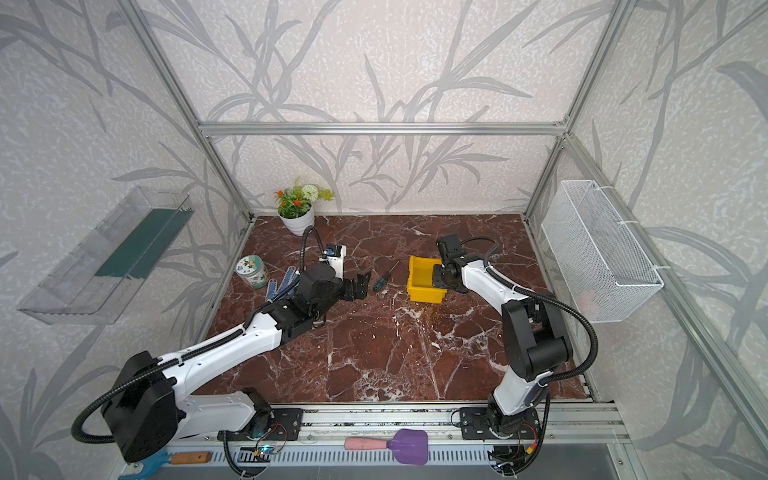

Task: Put the screwdriver in the bin

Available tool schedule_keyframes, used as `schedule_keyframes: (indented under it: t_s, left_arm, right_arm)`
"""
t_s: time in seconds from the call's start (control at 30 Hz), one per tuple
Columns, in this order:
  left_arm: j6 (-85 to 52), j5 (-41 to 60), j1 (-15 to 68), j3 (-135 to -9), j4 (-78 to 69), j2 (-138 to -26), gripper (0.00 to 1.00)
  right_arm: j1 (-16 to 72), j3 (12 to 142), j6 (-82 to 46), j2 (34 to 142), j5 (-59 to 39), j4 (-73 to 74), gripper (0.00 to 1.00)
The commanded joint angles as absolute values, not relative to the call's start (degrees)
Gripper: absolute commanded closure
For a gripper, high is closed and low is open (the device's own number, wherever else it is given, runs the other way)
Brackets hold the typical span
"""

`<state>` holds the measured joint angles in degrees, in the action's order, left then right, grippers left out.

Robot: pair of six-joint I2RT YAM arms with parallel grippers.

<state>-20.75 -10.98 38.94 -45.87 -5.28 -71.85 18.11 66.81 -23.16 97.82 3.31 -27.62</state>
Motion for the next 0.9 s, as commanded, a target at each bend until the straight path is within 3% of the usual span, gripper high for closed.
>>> schedule_keyframes:
  t_s: [0.0,0.2,0.27,0.5,0.87]
  left_arm:
    - [-20.58,-12.55,39.1,-44.93,-4.48,-69.32,0.01]
    - [-20.98,-13.18,38.93,-44.48,-4.08,-68.19,0.01]
    - [-22.51,-12.72,38.29,-44.43,-3.71,-67.51,0.01]
    - [-34.96,0.62,27.41,-40.85,-5.47,-63.68,0.01]
    - [-44.47,6.75,20.36,-30.94,-14.42,-59.94,0.01]
  right_arm:
    - [18.27,67.64,-23.97,98.11,2.53,-31.56,0.91]
    - [19.9,73.37,-20.18,93.87,8.07,-37.68,0.57]
    - [21.8,76.09,-19.17,92.83,10.46,-39.51,0.52]
    - [32.99,79.82,-21.77,94.58,10.74,-31.77,0.47]
    - [41.55,98.12,-30.17,120.01,6.86,-36.48,0.46]
